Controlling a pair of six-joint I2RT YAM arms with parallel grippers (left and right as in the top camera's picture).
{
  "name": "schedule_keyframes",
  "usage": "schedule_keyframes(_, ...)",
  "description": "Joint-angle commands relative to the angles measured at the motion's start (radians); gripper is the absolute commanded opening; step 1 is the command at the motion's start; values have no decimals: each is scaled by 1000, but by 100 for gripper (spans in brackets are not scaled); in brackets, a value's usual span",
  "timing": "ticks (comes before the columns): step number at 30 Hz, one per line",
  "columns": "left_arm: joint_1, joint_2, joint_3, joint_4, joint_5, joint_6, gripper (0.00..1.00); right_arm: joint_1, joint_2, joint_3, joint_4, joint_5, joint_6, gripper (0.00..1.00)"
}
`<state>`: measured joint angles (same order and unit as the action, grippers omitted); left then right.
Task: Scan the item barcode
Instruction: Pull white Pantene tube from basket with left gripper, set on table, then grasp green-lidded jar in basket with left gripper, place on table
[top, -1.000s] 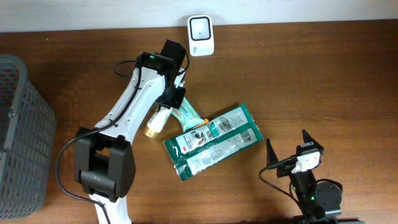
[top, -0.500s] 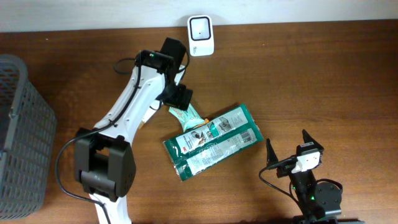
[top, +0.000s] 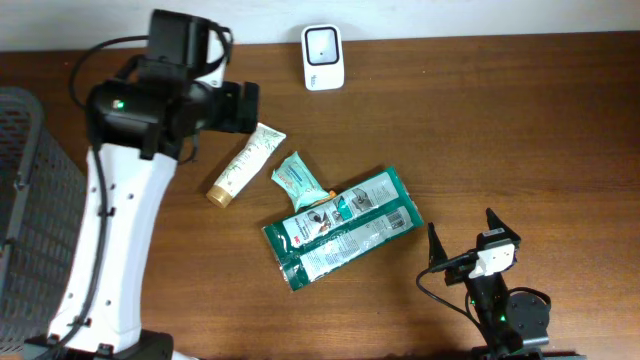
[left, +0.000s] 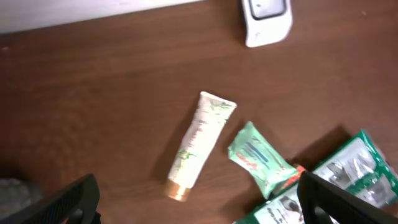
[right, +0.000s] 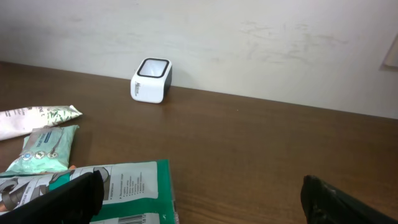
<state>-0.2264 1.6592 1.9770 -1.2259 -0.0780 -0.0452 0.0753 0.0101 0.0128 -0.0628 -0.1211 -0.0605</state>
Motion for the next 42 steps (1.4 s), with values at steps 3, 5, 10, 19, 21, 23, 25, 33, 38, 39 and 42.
schedule_keyframes(3,137,-62,33,16,3,11,99,-4,-7,-7,0,1,-3,98)
schedule_keyframes(5,184,-82,98,16,3,11,99,-4,-7,-7,0,1,-3,98)
schedule_keyframes(10,496,-122,189,-2,-63,-145,99,-4,-7,-7,0,1,-3,98)
schedule_keyframes(19,1064,-121,-235,144,-122,-346,99,-4,-7,-7,0,1,-3,98)
schedule_keyframes(21,1099,-121,-363,236,-143,-285,100,-4,-7,-7,0,1,-3,98)
schedule_keyframes(23,1125,-121,-413,269,-185,-274,99,-4,-7,-7,0,1,-3,98)
schedule_keyframes(25,1151,-112,-426,275,-203,-235,99,-4,-7,-7,0,1,-3,98)
schedule_keyframes(33,1302,40,-433,237,-218,-154,99,-4,-7,-7,0,1,-3,98)
schedule_keyframes(38,1317,110,-506,278,-321,-197,98,-4,-7,-7,0,1,-3,98)
schedule_keyframes(39,1322,116,-529,299,-384,-209,98,-4,-7,-7,0,1,-3,98)
schedule_keyframes(42,1332,129,-536,325,-399,-215,98,-4,-7,-7,0,1,-3,98)
